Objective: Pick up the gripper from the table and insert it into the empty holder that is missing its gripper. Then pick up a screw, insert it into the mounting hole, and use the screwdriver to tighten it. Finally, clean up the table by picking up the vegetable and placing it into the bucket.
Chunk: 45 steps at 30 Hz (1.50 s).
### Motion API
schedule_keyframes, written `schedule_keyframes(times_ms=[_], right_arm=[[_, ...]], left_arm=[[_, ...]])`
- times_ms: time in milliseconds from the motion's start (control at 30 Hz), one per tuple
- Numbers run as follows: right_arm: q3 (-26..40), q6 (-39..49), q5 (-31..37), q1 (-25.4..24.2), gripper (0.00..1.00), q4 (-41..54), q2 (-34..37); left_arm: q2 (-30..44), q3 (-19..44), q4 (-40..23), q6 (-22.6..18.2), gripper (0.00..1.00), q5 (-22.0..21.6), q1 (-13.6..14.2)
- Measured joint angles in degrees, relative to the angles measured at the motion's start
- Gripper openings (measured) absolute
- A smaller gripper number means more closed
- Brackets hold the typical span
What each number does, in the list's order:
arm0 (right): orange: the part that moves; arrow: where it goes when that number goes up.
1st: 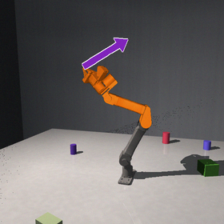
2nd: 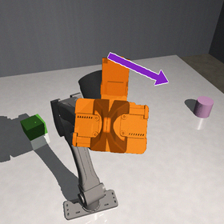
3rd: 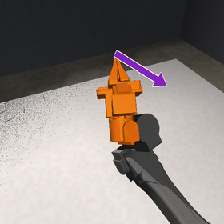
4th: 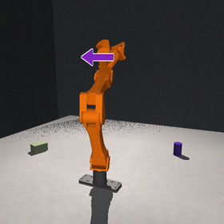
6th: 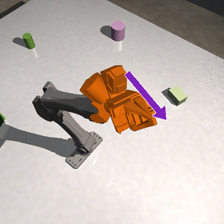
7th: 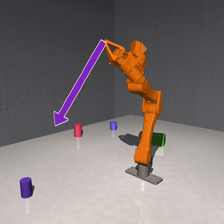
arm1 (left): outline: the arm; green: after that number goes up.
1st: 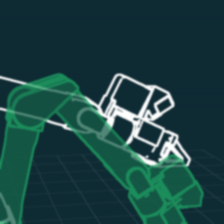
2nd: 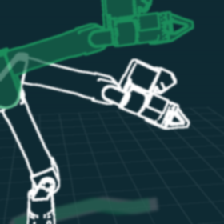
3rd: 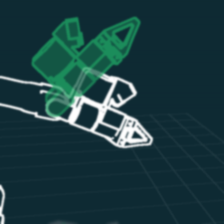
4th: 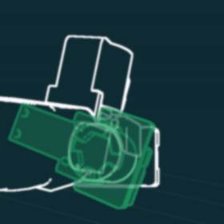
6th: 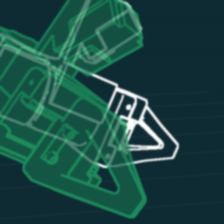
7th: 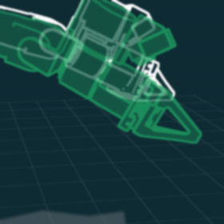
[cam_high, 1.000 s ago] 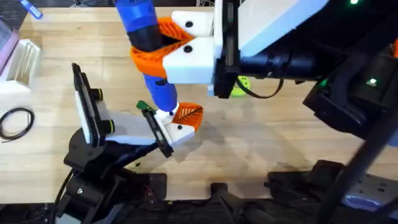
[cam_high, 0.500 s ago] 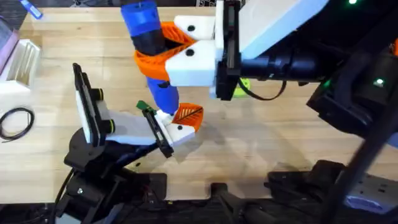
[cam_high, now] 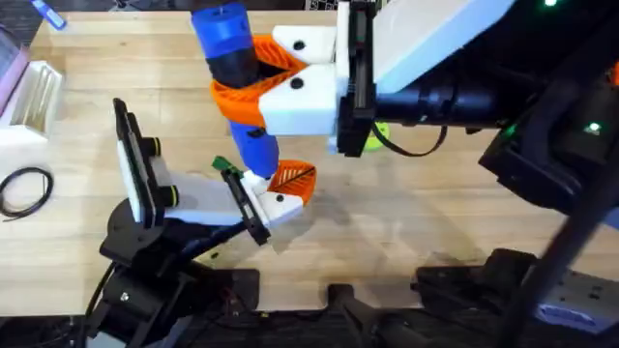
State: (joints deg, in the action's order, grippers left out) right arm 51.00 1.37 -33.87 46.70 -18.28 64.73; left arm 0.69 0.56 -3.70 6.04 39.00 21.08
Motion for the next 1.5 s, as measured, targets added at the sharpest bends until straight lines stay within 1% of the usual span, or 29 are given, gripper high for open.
schedule_keyframes(times_ms=[167, 267, 333, 500, 600, 733, 800, 900, 1000, 1100, 1167, 1233, 1333, 1400, 1500], right_arm=[[-0.3, -0.5, -0.2, -0.4, 0.02, -3.2, 0.5], [-0.8, -3.3, -0.6, -1.7, 0.019, -8.3, 1.4], [-0.6, -4.2, -0.8, -2.9, 0.019, -10.1, 1.3], [1.3, -5.2, -1.0, -4.9, 0.019, -9.9, 1.3], [1.8, -4.3, -1.2, -5.7, 0.019, -7.2, 1.2], [2.0, 0.0, 0.6, -9.4, 0.019, 3.2, 1.0], [2.0, 4.3, 4.1, -12.6, 0.019, 9.6, 1.1], [2.0, 13.0, 12.6, -18.5, 0.019, 15.9, 2.6], [2.1, 22.1, 22.7, -24.1, 0.019, 18.1, 6.6], [2.1, 31.9, 32.9, -29.0, 0.019, 18.3, 12.7], [2.1, 38.8, 38.9, -31.2, 0.019, 18.4, 17.2], [2.1, 45.8, 44.3, -32.5, 0.019, 18.5, 21.8], [2.1, 54.3, 50.1, -32.8, 0.019, 18.6, 27.7], [2.1, 58.6, 52.3, -32.7, 0.019, 18.9, 31.1], [2.1, 63.0, 54.5, -32.5, 0.019, 20.5, 34.4]], left_arm=[[-0.1, 0.0, 0.1, -0.1, 0.006, -0.2, 0.0], [0.0, 0.0, 0.1, -0.1, 0.006, -0.9, 0.0], [0.0, 0.0, 0.1, -0.1, 0.006, -0.9, 0.0], [0.0, 0.0, 0.1, -0.1, 0.006, -0.9, 0.0], [0.0, 0.0, 0.1, 0.0, 0.006, -0.9, 0.0], [0.0, 0.0, 0.1, -0.1, 0.006, -0.9, 0.0], [0.0, 0.0, 0.1, -0.1, 0.006, -0.9, 0.0], [0.0, 0.0, 0.1, -0.1, 0.006, -0.9, 0.0], [0.0, 0.0, 0.1, -0.1, 0.006, -0.9, 0.0], [0.0, 0.0, 0.1, -0.1, 0.006, -0.9, 0.0], [0.0, 0.0, 0.1, 0.0, 0.006, -0.9, 0.0], [0.0, 0.0, 0.1, -0.1, 0.006, -0.9, 0.0], [0.0, 0.0, 0.1, -0.1, 0.006, -0.9, 0.0], [0.0, 0.0, 0.1, 0.0, 0.006, -0.9, 0.0], [0.0, 0.0, 0.1, -0.1, 0.006, -0.9, 0.0]])
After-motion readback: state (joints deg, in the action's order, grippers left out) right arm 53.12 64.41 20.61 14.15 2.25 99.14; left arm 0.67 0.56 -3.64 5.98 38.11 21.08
